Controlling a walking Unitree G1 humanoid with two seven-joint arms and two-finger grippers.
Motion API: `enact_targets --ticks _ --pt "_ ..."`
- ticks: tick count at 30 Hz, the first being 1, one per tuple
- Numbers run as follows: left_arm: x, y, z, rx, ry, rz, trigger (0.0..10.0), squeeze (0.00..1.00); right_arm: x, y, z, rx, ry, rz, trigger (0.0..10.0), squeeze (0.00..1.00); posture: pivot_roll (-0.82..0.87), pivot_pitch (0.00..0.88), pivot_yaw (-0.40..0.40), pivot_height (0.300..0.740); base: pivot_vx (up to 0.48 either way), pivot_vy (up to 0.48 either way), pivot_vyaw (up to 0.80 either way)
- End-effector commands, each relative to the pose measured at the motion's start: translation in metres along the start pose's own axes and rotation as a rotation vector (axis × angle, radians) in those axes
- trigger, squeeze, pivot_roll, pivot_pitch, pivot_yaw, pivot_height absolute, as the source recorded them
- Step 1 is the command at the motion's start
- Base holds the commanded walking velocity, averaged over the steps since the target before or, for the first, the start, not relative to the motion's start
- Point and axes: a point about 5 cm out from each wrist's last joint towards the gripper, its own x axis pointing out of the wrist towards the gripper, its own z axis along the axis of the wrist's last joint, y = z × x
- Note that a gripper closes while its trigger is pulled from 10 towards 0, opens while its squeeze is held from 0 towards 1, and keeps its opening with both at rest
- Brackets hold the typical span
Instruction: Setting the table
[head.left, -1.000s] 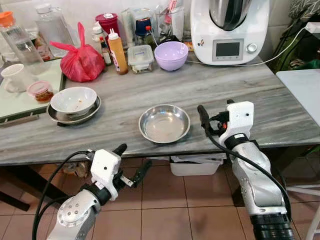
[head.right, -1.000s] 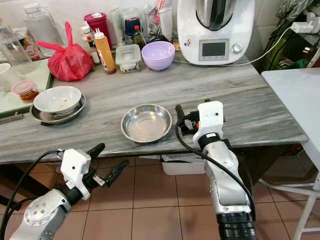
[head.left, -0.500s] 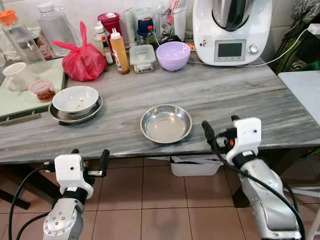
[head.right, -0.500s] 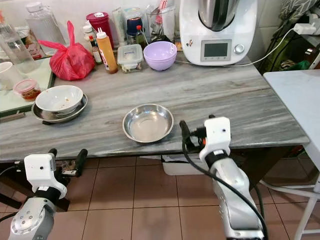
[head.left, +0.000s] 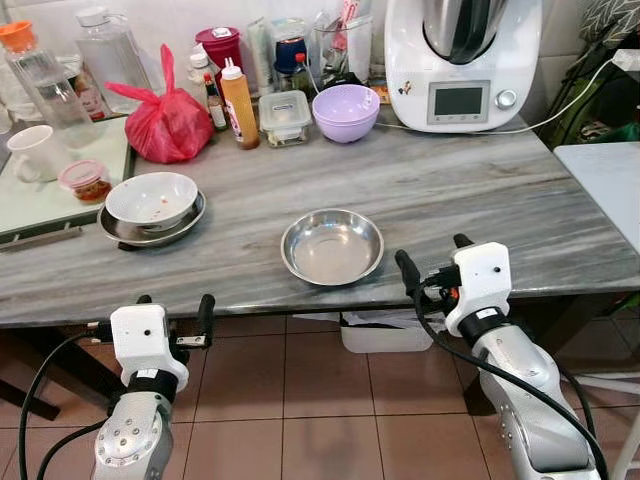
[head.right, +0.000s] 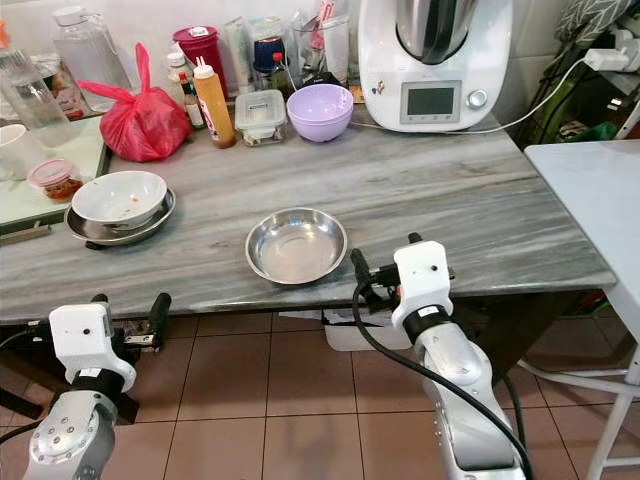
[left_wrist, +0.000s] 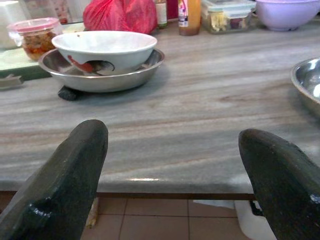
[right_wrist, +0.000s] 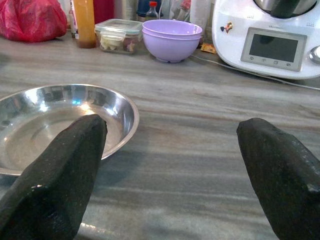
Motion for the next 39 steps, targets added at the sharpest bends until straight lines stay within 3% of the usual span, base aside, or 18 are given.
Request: enact_targets --ticks 1,9,15,33,39 --pt "0.0003 0.0034 -0.0014 0.016 0.017 0.019 10.0 0.0 0.001 0.0023 0.0024 -0.016 -0.017 0.002 10.0 0.0 -0.08 0.054 0.09 0.74 0.0 0.0 0.0" --pt "0.0027 -0.001 -0.0029 0.025 0.039 -0.012 10.0 0.0 0.0019 0.0018 -0.0037 0.067 0.029 0.045 10.0 0.0 -0.07 0.053 0.094 0.74 0.0 0.0 0.0" --pt "0.0031 -0.0023 -0.003 0.044 0.046 -0.022 10.0 0.0 0.0024 0.0072 -0.0046 0.064 0.028 0.066 10.0 0.0 -0.07 0.053 0.094 0.74 0.0 0.0 0.0" --pt "0.0058 -0.0054 -0.006 0.039 0.061 -0.038 10.0 0.0 0.0073 0.0047 -0.0027 0.073 0.017 0.064 10.0 0.0 -0.08 0.042 0.087 0.74 -0.264 0.0 0.0" --pt "0.0073 -0.0056 -0.0062 0.04 0.061 -0.037 10.0 0.0 0.0095 0.0043 -0.0024 0.118 0.019 0.067 10.0 0.0 -0.07 0.039 0.084 0.74 -0.28 0.0 0.0"
